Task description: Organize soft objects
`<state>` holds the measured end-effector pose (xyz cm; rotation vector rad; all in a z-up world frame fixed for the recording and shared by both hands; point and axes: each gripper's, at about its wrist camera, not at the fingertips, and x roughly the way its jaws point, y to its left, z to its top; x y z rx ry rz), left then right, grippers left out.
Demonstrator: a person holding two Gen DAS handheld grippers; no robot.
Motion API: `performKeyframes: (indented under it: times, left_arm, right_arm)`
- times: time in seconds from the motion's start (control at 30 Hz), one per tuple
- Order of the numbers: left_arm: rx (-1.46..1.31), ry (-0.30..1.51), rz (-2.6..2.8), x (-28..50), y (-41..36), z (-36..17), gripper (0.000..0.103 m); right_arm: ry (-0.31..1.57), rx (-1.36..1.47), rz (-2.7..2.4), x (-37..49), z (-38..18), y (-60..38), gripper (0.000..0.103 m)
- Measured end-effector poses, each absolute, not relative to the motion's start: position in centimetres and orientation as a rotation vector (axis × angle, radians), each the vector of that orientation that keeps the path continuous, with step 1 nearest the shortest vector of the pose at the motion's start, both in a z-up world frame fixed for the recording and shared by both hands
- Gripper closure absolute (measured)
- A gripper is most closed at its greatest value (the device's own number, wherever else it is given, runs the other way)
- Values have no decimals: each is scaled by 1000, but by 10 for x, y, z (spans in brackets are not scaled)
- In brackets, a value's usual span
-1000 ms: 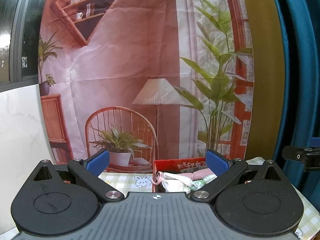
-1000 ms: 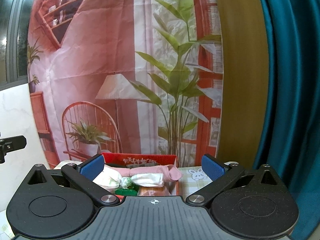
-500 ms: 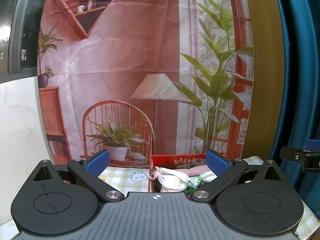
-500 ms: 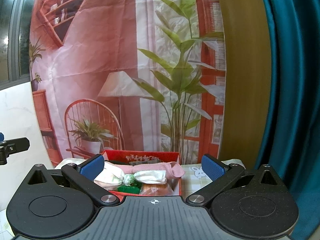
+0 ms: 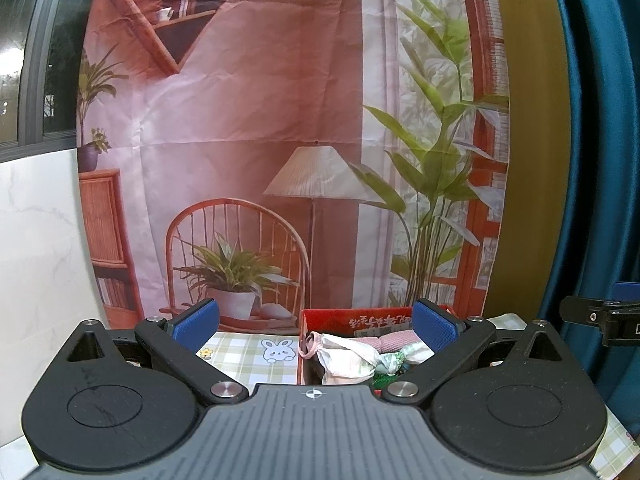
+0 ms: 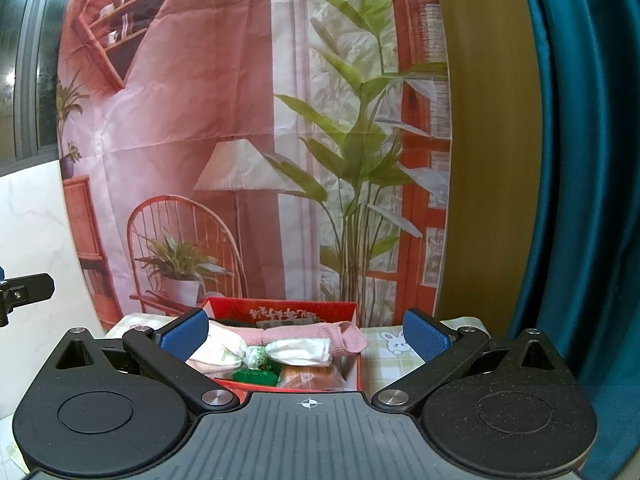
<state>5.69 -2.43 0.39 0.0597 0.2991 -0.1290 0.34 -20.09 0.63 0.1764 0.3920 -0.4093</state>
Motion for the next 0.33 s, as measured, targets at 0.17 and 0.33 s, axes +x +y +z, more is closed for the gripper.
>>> performKeyframes:
  times: [0.17,0.33]
  left_arm:
    - [61,297,-130,57,-24,4,0]
    - [68,287,-130,55,-24,3,0]
  right_arm:
    - [393,175,-410,4,5,-202,0]
    - [394,174,-409,4,5,-201,0]
